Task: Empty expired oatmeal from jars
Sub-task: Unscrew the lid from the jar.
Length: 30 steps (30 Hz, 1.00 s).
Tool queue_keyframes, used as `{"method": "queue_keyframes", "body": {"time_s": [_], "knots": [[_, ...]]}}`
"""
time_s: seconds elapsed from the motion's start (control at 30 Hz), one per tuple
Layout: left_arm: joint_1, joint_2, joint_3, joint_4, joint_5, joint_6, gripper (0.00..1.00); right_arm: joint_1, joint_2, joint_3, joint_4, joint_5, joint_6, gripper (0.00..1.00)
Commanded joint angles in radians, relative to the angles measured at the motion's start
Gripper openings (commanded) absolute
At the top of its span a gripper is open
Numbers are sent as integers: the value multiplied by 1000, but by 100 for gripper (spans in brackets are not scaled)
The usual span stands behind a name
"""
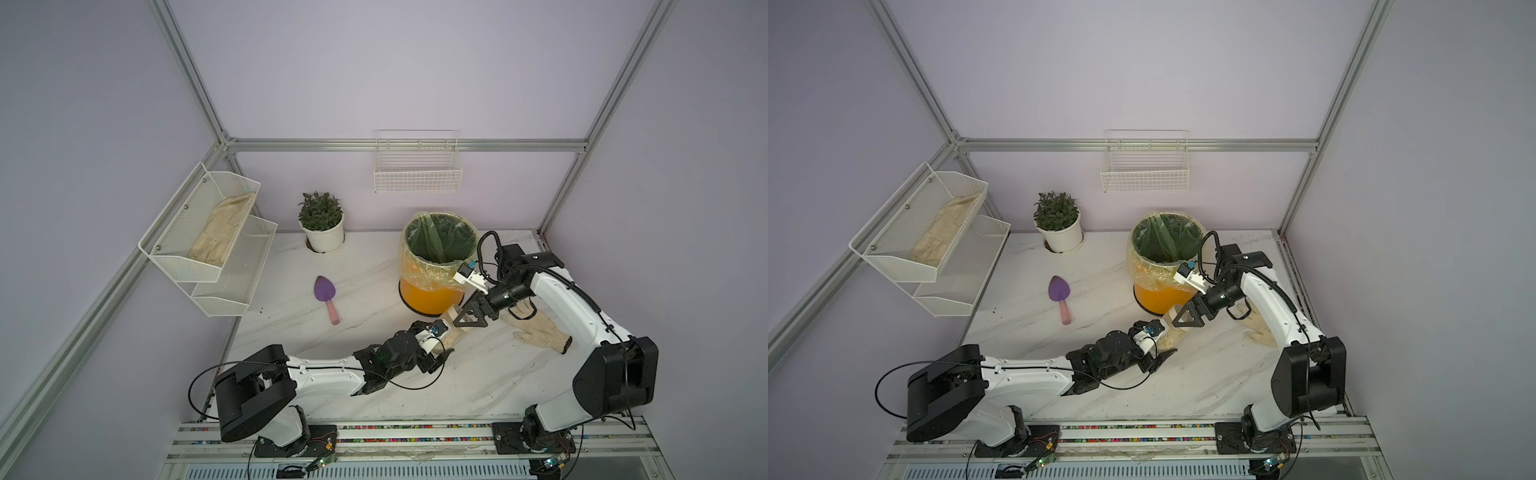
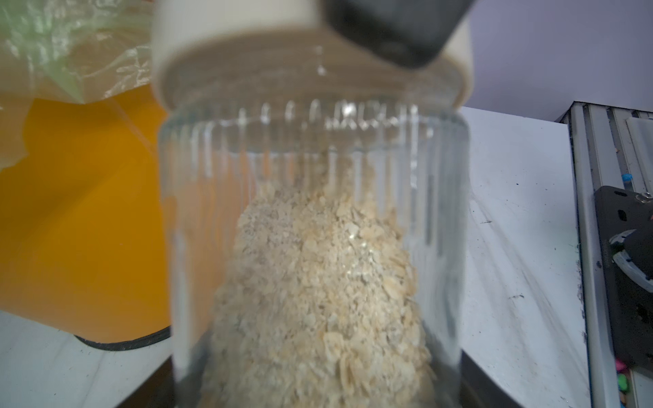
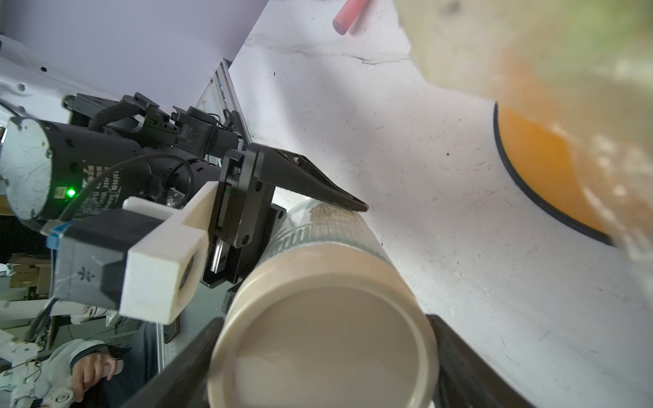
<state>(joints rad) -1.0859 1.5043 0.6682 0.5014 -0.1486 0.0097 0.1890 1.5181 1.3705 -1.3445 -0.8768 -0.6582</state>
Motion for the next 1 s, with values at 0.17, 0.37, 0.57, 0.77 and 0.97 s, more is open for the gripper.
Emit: {"method": "queue_keyframes", "body": {"time_s": [0.17,0.37,0.57,0.77,0.97], "knots": [[40,11,18,149,48,-52,0,32,-84,3,-40,-36,-57,67],[78,14,30,135,169,-85,0,39,-75,24,-90,38,-200,69],[99,12,33,117,215,-88,0,40,-87,39,-92,104,-333,71],[101,7,51,75,241,-73,0,41,-93,51,-78,168,-510,74],[104,2,52,69,242,-63,0,42,-184,-15,-5,231,-736,80]]}}
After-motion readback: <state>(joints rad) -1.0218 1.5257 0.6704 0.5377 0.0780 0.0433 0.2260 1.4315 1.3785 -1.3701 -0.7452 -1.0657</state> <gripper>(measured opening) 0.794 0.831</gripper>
